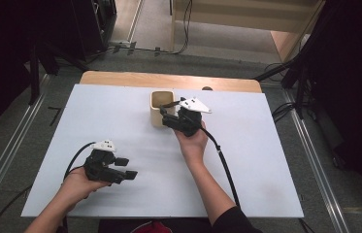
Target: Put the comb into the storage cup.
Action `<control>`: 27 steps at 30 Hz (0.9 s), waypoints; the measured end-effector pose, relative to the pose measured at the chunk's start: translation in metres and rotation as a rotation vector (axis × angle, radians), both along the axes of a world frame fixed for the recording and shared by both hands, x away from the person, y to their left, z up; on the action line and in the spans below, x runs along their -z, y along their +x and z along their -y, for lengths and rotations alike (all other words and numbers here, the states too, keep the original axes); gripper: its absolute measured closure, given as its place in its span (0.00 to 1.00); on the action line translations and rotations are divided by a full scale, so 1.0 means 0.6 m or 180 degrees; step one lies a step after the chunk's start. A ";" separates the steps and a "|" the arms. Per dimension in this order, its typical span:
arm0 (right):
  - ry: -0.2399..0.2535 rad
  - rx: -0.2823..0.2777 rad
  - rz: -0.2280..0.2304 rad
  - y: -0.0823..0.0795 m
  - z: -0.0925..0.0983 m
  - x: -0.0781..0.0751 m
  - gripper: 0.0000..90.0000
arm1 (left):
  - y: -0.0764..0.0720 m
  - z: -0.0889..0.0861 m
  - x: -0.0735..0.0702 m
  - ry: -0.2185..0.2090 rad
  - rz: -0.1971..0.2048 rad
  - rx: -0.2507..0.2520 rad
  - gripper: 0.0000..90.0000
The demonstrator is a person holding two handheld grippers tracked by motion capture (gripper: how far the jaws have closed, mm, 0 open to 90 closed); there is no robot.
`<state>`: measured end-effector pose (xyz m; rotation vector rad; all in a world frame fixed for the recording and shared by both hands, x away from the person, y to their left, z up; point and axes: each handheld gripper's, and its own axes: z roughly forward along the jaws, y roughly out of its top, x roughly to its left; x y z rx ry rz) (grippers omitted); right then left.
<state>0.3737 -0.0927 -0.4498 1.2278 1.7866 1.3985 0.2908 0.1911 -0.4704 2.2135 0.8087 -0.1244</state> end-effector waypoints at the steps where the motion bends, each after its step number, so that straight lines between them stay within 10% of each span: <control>1: -0.0008 -0.0005 -0.0005 -0.002 0.001 0.001 0.18 | 0.000 0.000 0.000 0.0002 -0.0002 -0.0004 0.37; 27: -0.0124 -0.0279 -0.0109 -0.069 0.058 0.013 0.19 | 0.002 -0.006 -0.002 -0.0020 0.0009 -0.0062 0.37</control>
